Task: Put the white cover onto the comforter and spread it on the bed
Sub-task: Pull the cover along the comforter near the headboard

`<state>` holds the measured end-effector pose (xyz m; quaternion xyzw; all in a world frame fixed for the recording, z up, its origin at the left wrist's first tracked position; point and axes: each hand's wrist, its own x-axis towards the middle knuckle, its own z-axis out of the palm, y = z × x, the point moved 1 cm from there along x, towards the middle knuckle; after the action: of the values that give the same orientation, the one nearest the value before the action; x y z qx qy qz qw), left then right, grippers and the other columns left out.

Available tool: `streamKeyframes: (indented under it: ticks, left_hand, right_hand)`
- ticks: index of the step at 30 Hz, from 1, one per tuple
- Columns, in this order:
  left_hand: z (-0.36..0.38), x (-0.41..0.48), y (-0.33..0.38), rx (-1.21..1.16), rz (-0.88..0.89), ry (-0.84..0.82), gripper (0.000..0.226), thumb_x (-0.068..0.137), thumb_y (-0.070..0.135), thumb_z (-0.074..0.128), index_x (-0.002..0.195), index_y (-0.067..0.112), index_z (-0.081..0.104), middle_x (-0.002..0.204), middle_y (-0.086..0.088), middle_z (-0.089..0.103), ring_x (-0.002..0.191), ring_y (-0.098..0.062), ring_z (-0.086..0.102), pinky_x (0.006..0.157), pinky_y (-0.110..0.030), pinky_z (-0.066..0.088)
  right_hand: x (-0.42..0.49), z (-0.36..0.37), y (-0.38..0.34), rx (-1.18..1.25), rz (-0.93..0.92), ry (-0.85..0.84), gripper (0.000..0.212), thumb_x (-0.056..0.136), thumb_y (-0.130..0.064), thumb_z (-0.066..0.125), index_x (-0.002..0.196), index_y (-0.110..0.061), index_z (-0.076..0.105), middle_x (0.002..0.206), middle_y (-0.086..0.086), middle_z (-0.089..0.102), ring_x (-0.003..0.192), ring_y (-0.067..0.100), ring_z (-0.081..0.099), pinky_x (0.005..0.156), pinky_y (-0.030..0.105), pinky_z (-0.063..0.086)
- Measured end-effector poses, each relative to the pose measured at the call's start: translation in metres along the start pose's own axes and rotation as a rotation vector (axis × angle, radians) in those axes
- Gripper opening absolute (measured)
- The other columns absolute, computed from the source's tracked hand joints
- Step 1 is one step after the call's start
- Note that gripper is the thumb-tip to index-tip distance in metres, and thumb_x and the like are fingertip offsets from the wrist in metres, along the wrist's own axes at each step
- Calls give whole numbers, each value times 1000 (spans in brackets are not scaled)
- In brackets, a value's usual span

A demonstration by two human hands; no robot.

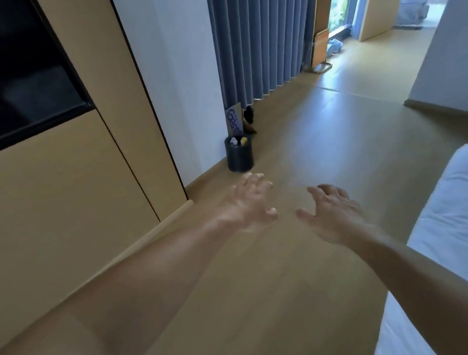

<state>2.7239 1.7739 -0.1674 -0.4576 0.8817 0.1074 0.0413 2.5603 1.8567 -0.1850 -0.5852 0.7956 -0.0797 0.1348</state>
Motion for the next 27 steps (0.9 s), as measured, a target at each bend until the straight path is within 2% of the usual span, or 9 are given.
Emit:
streamKeyframes:
  ticks: [13,19,27]
  left_hand:
    - [-61,277,89,12,185,-16,68,94,41,56,154,25,27,164,2,13,152,-18,3,121,-42,17]
    - [-66,419,128,70,274,-14,70,92,45,56,153,27,27,164,0,12,152,-20,5,119,-40,18]
    - [-87,625,200,86,443,-29,71,92,46,57,153,26,27,165,-1,9,152,-20,3,120,-41,17]
  right_hand:
    - [203,-87,139,16,192,72,70,97,-58,41,154,-20,27,160,5,25,147,26,22,116,44,27]
    - [298,-105,212,37,279,97,69,96,-59,42,152,-21,31,158,3,28,146,25,23,115,46,30]
    - [451,-162,321,-19,406,150,69,97,-59,40,153,-21,29,159,1,28,147,24,21,114,46,27]
